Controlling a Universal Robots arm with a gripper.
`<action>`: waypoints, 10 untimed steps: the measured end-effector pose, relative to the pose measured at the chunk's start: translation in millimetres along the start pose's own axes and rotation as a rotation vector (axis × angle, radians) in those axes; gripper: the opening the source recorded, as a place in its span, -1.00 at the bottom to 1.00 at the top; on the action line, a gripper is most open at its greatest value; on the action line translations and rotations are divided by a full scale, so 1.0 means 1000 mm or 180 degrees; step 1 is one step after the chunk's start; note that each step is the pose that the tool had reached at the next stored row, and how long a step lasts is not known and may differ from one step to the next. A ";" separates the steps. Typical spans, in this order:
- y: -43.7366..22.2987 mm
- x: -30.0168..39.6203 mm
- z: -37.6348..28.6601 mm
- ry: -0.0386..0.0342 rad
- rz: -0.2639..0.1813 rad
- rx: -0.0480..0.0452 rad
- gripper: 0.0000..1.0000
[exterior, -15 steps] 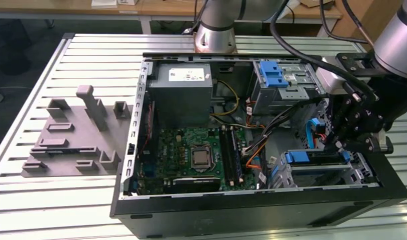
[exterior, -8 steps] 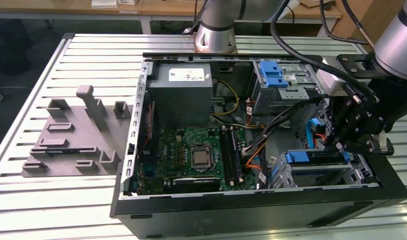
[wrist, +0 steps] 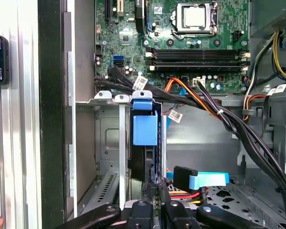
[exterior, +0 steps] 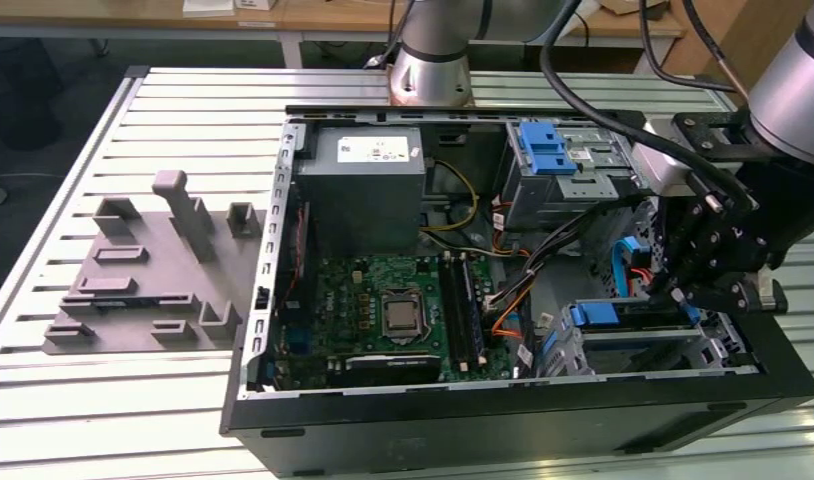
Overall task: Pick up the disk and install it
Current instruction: 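Insert the first disk wire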
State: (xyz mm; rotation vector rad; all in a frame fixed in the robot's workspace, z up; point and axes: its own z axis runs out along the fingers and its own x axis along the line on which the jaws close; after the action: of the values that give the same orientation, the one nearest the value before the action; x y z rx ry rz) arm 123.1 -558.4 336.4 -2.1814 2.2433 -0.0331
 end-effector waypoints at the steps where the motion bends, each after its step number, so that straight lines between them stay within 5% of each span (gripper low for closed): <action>1: 0.0001 0.0000 0.0001 0.0000 0.0000 0.0000 -0.67; 10: 0.0002 0.0000 0.0028 0.0000 0.0000 0.0000 -0.67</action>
State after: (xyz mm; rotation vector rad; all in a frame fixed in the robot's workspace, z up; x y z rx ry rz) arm 123.0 -558.4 333.6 -2.1815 2.2433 -0.0332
